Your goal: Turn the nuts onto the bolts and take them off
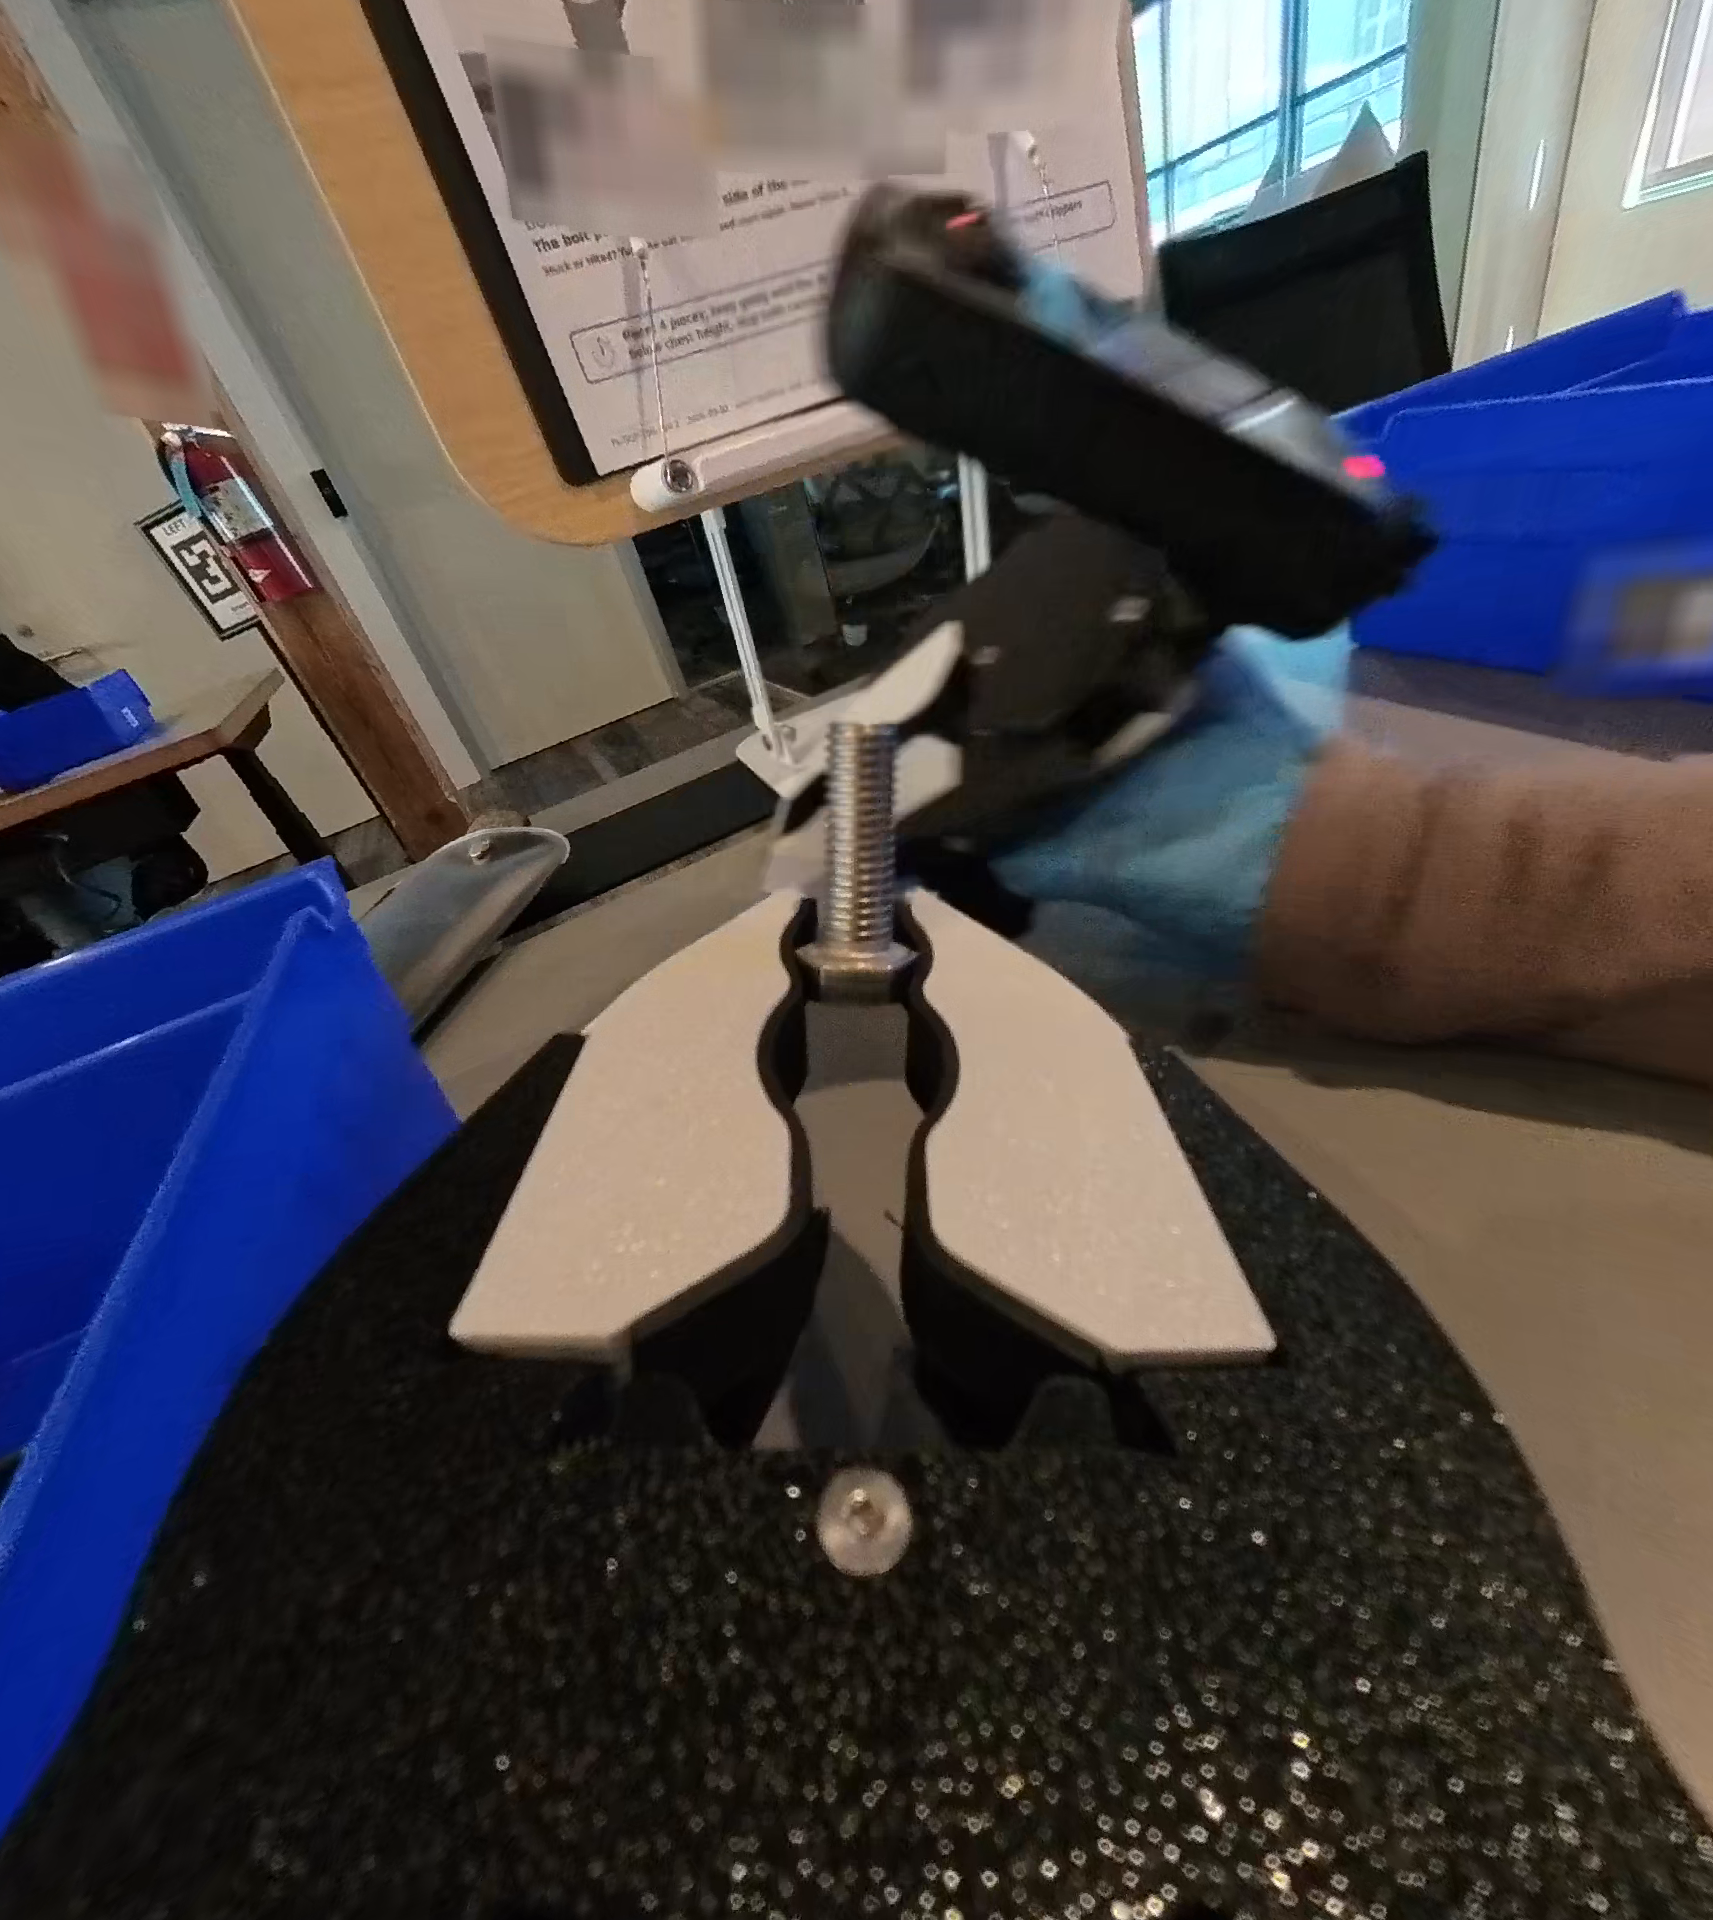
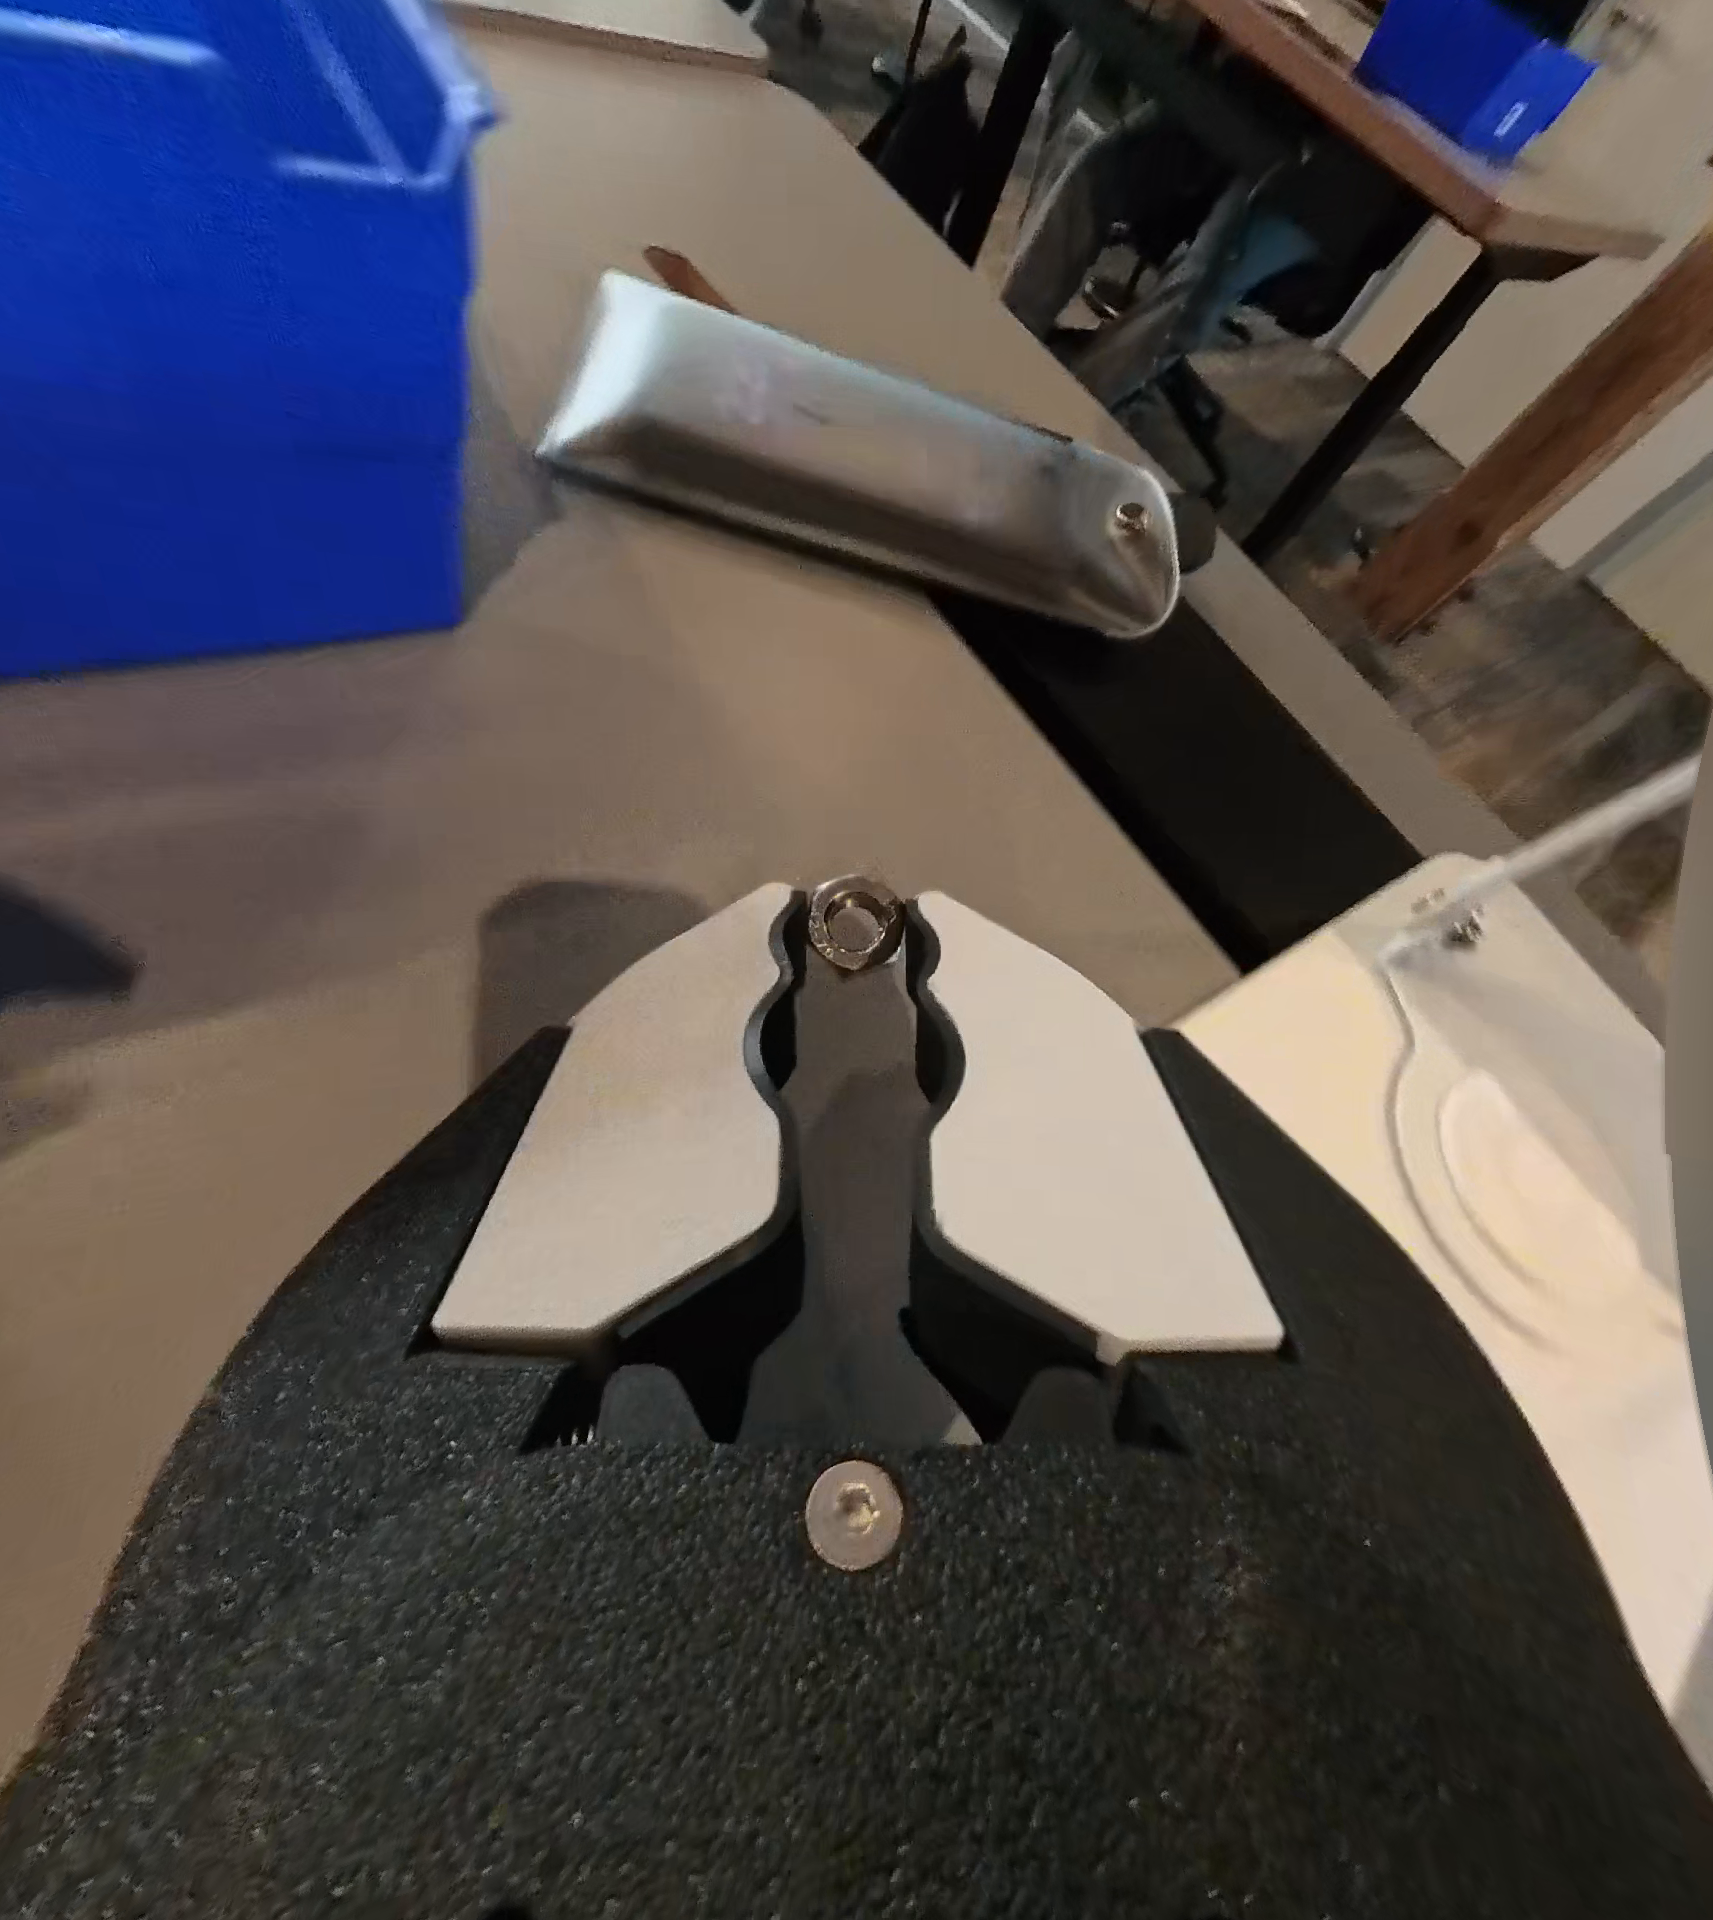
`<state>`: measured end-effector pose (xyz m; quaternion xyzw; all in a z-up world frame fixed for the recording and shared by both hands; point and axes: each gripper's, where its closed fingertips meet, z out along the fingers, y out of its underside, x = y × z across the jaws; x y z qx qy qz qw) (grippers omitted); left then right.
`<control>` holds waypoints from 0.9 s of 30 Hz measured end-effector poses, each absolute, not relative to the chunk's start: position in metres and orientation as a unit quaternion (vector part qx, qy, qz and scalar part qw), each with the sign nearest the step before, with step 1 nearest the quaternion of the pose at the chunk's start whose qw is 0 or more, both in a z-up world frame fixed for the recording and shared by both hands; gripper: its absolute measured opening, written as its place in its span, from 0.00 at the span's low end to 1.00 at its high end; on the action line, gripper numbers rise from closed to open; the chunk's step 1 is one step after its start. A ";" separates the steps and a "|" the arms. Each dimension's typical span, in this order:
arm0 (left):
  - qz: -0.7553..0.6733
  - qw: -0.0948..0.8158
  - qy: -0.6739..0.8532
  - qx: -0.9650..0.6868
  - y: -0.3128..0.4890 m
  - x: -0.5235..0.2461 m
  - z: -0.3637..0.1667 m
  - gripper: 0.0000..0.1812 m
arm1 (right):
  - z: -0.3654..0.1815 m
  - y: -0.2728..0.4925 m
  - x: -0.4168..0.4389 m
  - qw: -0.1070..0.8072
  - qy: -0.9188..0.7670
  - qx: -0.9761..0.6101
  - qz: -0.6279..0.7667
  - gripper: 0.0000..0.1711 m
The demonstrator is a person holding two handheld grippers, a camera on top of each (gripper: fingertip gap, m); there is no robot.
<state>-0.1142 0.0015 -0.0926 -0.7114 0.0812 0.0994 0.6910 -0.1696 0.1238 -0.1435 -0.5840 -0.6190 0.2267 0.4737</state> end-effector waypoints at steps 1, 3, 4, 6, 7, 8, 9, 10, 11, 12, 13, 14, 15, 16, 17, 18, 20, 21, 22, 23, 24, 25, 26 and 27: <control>0.098 0.692 0.079 -0.711 0.000 -0.113 -0.092 0.07 | -0.143 0.114 -0.153 0.478 -0.621 -0.580 0.223 0.10; 0.099 0.694 0.074 -0.710 -0.003 -0.110 -0.091 0.07 | -0.142 0.096 -0.118 0.481 -0.621 -0.579 0.220 0.10; 0.103 0.693 0.076 -0.710 -0.003 -0.107 -0.091 0.07 | -0.142 0.087 -0.100 0.480 -0.620 -0.581 0.220 0.10; 0.120 0.685 0.088 -0.713 -0.002 -0.100 -0.093 0.07 | -0.143 0.073 -0.065 0.475 -0.617 -0.588 0.222 0.10; 0.128 0.680 0.099 -0.715 -0.001 -0.096 -0.094 0.07 | -0.145 0.068 -0.048 0.468 -0.615 -0.595 0.221 0.10; 0.135 0.677 0.110 -0.715 -0.001 -0.091 -0.095 0.07 | -0.147 0.064 -0.033 0.462 -0.611 -0.604 0.220 0.10; 0.141 0.675 0.119 -0.715 0.000 -0.086 -0.095 0.07 | -0.149 0.061 -0.019 0.453 -0.606 -0.615 0.221 0.10; 0.146 0.673 0.127 -0.714 0.000 -0.081 -0.095 0.07 | -0.152 0.059 -0.007 0.442 -0.601 -0.628 0.223 0.10; 0.148 0.672 0.133 -0.714 0.000 -0.075 -0.095 0.07 | -0.155 0.057 0.003 0.431 -0.596 -0.639 0.227 0.10; 0.147 0.671 0.139 -0.713 0.000 -0.069 -0.095 0.07 | -0.156 0.055 0.011 0.426 -0.590 -0.646 0.231 0.10; 0.143 0.671 0.145 -0.713 0.000 -0.063 -0.095 0.07 | -0.157 0.054 0.018 0.415 -0.589 -0.652 0.237 0.10; 0.139 0.671 0.151 -0.712 0.000 -0.057 -0.095 0.07 | -0.160 0.051 0.022 0.396 -0.591 -0.658 0.246 0.10; 0.134 0.672 0.156 -0.712 0.000 -0.051 -0.095 0.07 | -0.164 0.051 0.025 0.377 -0.591 -0.668 0.250 0.10; 0.129 0.672 0.160 -0.712 0.001 -0.047 -0.095 0.07 | -0.165 0.051 0.026 0.370 -0.591 -0.670 0.254 0.10; 0.125 0.671 0.163 -0.712 0.002 -0.042 -0.095 0.07 | -0.167 0.052 0.026 0.365 -0.593 -0.672 0.253 0.10; 0.121 0.670 0.166 -0.713 0.003 -0.039 -0.096 0.07 | -0.169 0.052 0.027 0.358 -0.596 -0.674 0.250 0.10; 0.114 0.667 0.169 -0.717 0.006 -0.034 -0.098 0.07 | -0.176 0.052 0.029 0.336 -0.605 -0.680 0.243 0.11; 0.113 0.665 0.170 -0.719 0.008 -0.033 -0.099 0.07 | -0.181 0.051 0.030 0.326 -0.609 -0.681 0.242 0.11; 0.110 0.664 0.170 -0.720 0.009 -0.032 -0.100 0.07 | -0.183 0.050 0.030 0.319 -0.613 -0.681 0.243 0.11; 0.107 0.663 0.169 -0.722 0.010 -0.031 -0.101 0.07 | -0.183 0.049 0.029 0.317 -0.615 -0.678 0.248 0.11; 0.105 0.663 0.168 -0.722 0.012 -0.031 -0.101 0.07 | -0.182 0.048 0.029 0.317 -0.618 -0.674 0.252 0.13; 0.103 0.663 0.167 -0.723 0.013 -0.030 -0.102 0.07 | -0.180 0.049 0.030 0.321 -0.616 -0.673 0.252 0.19; 0.101 0.663 0.166 -0.723 0.015 -0.029 -0.102 0.07 | -0.174 0.049 0.030 0.332 -0.614 -0.669 0.254 0.24; 0.097 0.664 0.167 -0.722 0.016 -0.028 -0.102 0.07 | -0.163 0.048 0.028 0.352 -0.611 -0.656 0.269 0.22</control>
